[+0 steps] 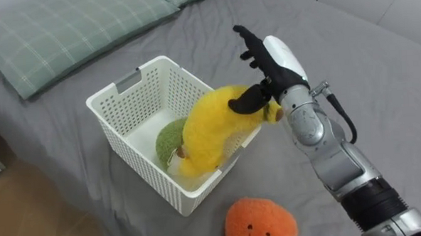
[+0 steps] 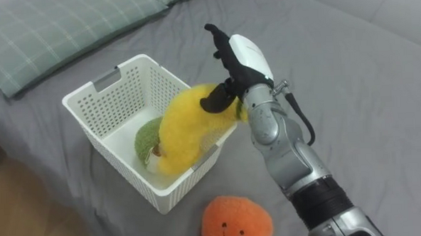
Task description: Collect toys from the bed
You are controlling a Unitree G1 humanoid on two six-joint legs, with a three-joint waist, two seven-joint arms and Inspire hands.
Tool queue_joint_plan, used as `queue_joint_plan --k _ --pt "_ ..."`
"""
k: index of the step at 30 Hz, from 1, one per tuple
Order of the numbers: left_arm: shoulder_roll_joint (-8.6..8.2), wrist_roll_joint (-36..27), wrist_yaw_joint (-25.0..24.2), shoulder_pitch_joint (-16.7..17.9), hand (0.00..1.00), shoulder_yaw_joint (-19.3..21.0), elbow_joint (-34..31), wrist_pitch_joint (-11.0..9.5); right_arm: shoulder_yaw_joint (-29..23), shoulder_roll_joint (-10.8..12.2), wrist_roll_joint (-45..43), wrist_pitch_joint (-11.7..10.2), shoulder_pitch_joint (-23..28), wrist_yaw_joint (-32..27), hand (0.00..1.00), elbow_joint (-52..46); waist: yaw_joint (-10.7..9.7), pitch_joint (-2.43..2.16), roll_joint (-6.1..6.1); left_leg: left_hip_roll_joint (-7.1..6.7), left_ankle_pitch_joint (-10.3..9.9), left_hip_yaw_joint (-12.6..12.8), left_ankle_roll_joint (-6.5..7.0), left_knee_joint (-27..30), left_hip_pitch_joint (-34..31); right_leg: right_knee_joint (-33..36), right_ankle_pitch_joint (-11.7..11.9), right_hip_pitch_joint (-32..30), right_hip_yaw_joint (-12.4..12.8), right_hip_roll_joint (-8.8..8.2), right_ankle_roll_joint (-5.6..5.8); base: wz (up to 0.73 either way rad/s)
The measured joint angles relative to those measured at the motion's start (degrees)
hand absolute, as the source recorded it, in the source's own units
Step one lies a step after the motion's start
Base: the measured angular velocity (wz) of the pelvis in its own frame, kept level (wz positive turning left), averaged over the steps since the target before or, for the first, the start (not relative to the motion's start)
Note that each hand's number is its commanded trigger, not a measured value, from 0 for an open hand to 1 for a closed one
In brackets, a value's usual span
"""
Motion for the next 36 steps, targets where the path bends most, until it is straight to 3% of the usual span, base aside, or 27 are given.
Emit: queue_joint_plan --k 18,36 --pt "0.23 0.0 -2.0 -0.3 0.00 0.0 0.7 0.8 0.0 0.0 0.5 0.0 0.0 0.0 0.00 1.9 -0.3 -0.06 -0.59 0.05 0.0 0.4 0.01 -0.1 0.1 0.0 0.0 0.0 0.0 -0.01 0.00 0.00" --pt "0.37 0.1 -2.3 -0.6 0.00 0.0 1.6 0.8 -0.4 0.0 3.5 -0.3 0.0 -0.2 0.00 1.9 -1.6 0.18 -0.86 0.06 0.0 0.5 0.01 -0.1 0.1 0.0 0.0 0.0 0.4 -0.01 0.01 0.00"
